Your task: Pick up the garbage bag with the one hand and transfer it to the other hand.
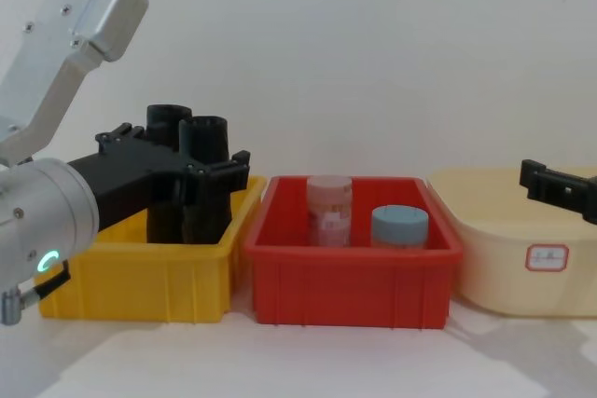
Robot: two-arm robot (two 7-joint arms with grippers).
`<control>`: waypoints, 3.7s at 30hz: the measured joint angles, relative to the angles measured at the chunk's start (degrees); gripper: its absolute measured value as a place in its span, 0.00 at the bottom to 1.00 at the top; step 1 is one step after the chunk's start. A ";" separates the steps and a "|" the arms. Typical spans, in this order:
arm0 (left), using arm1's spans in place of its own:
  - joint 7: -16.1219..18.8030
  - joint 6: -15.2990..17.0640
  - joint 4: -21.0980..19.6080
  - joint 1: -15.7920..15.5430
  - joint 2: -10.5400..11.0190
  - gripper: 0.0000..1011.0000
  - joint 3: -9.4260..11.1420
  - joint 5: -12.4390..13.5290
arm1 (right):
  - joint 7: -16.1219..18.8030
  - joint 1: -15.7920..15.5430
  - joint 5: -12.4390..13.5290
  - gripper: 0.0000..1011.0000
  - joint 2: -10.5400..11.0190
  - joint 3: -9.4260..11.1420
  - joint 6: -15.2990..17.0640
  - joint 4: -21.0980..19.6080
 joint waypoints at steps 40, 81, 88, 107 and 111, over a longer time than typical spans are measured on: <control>2.77 -1.49 -1.84 2.54 -0.33 0.99 -2.01 0.77 | 0.00 0.00 0.00 0.99 0.00 0.00 0.00 0.00; -4.00 -3.74 10.89 -5.24 -5.56 0.99 -4.01 -2.75 | 0.00 0.00 0.00 0.99 0.00 0.00 0.00 0.00; -6.04 -4.57 13.88 -7.32 -6.73 0.99 -3.97 -3.39 | 0.00 0.00 0.00 0.99 0.00 0.00 0.00 0.00; -9.23 -7.48 18.51 -9.68 -9.46 0.65 -5.78 -5.96 | 0.00 0.00 0.00 0.99 0.00 0.00 0.00 0.00; -9.37 -7.77 18.38 -9.60 -9.65 0.55 -6.13 -6.21 | 0.00 0.00 0.00 0.99 0.00 0.00 0.00 0.00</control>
